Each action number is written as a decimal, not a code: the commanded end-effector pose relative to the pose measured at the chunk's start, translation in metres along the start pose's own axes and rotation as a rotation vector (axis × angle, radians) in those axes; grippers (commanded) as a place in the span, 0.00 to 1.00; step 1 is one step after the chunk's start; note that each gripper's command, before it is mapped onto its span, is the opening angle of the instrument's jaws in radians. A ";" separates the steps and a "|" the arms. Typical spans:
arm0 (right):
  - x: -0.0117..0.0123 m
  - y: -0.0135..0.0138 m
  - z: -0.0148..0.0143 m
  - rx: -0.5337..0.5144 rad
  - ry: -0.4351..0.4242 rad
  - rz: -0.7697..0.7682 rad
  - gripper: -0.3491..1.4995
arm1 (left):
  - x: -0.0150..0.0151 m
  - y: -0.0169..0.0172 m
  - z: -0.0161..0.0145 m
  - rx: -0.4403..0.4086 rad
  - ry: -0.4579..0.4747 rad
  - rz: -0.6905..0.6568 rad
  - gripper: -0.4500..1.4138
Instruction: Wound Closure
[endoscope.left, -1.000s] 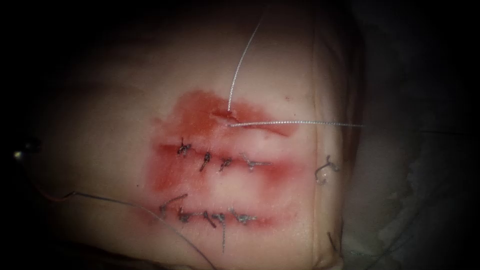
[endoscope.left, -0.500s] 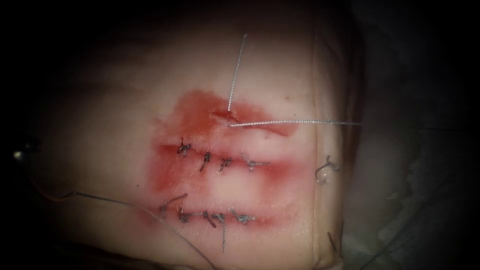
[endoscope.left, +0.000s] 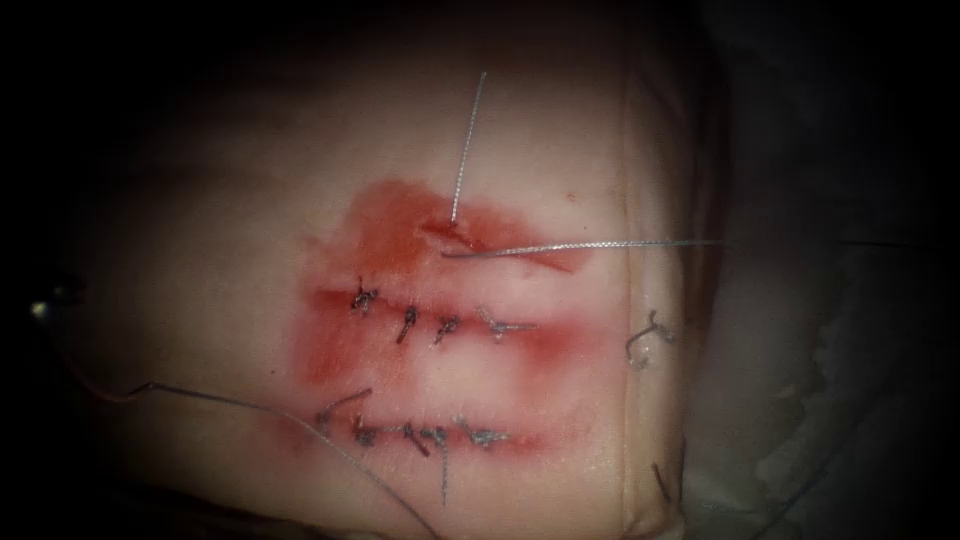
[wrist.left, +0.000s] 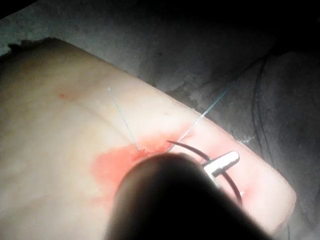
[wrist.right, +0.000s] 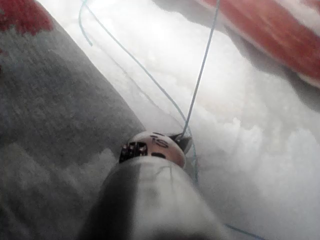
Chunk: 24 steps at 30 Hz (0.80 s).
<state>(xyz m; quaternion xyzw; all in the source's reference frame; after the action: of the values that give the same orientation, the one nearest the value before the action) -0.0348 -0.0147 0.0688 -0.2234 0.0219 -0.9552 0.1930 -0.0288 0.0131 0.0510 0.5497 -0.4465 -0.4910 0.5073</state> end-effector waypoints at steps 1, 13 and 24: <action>-0.0032 0.0027 0.0014 -0.035 -0.052 0.024 0.00 | -0.0006 0.0006 0.0006 -0.015 -0.011 0.005 0.00; -0.0222 0.0132 0.0026 -0.261 -0.409 0.243 0.00 | -0.0024 0.0057 -0.0013 -0.284 -0.069 0.072 0.00; -0.0264 0.0154 0.0054 -0.347 -0.558 0.321 0.00 | -0.0053 0.0154 -0.0016 -0.525 -0.012 0.268 0.74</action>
<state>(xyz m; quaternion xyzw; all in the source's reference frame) -0.0057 -0.0180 0.0602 -0.4998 0.1639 -0.7943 0.3041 -0.0272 0.0167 0.0670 0.3290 -0.3712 -0.5098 0.7029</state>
